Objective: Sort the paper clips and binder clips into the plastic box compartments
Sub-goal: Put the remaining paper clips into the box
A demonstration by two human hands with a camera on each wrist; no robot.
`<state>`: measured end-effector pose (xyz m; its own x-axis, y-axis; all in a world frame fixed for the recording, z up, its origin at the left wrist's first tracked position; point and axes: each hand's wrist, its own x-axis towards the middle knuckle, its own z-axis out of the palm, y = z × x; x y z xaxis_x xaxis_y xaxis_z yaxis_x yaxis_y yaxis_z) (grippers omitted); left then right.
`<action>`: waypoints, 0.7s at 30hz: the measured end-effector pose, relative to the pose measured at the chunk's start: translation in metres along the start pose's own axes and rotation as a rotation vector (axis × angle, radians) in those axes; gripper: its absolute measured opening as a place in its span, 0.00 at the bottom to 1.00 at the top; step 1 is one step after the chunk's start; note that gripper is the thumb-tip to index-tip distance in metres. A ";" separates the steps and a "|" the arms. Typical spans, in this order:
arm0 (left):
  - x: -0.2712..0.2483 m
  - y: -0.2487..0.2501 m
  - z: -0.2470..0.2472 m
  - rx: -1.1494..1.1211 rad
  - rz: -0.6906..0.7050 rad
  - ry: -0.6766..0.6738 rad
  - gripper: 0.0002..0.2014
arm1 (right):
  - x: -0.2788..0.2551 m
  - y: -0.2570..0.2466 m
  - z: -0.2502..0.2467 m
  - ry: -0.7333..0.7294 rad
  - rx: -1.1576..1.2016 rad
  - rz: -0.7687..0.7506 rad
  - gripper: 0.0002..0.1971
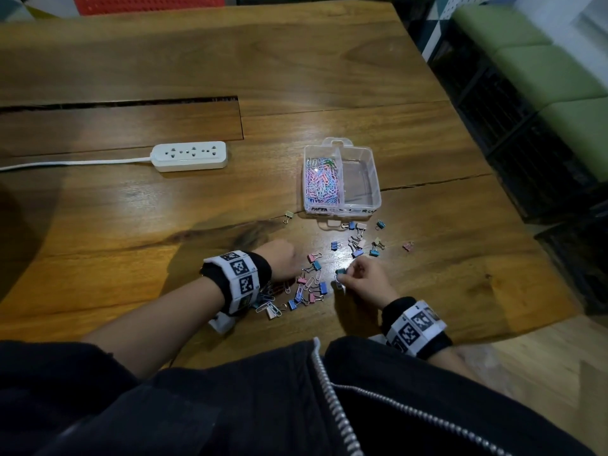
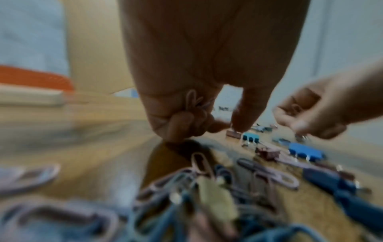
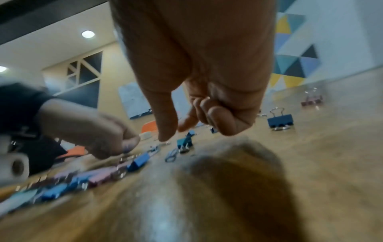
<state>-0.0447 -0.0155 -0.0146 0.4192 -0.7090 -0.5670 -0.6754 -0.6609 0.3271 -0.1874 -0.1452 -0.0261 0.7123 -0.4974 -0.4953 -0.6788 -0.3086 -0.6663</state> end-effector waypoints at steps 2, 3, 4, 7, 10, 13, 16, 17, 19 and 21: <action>0.001 -0.008 -0.001 -0.463 -0.083 -0.043 0.13 | -0.003 -0.003 0.004 0.070 -0.146 -0.065 0.08; -0.001 -0.010 -0.002 -0.757 -0.111 -0.069 0.14 | -0.004 -0.004 0.005 0.095 -0.209 -0.088 0.06; -0.003 -0.013 -0.004 -1.023 -0.116 -0.098 0.14 | -0.005 -0.005 0.006 0.112 -0.262 -0.106 0.06; -0.008 -0.016 -0.011 -1.371 -0.059 -0.157 0.15 | -0.004 -0.006 0.005 0.131 -0.362 -0.104 0.07; -0.008 -0.011 -0.011 -1.179 0.017 -0.172 0.16 | -0.002 -0.006 0.003 0.125 -0.472 -0.124 0.06; -0.010 0.000 -0.005 -0.695 0.104 -0.162 0.11 | -0.003 -0.005 0.002 0.122 -0.540 -0.160 0.06; -0.012 0.009 0.001 -0.166 0.242 -0.135 0.14 | -0.005 -0.004 0.002 0.110 -0.566 -0.163 0.06; -0.012 0.010 0.001 -0.030 0.270 -0.120 0.16 | -0.006 -0.003 0.002 0.103 -0.572 -0.169 0.06; -0.011 0.012 0.002 0.110 0.277 -0.070 0.17 | -0.005 -0.001 0.002 0.094 -0.552 -0.171 0.05; -0.008 0.014 0.003 0.140 0.264 -0.031 0.16 | -0.004 0.001 0.001 0.103 -0.470 -0.150 0.05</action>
<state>-0.0594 -0.0178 -0.0081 0.2011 -0.8424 -0.4999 -0.8364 -0.4133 0.3600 -0.1908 -0.1432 -0.0254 0.8029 -0.4895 -0.3402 -0.5942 -0.7029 -0.3910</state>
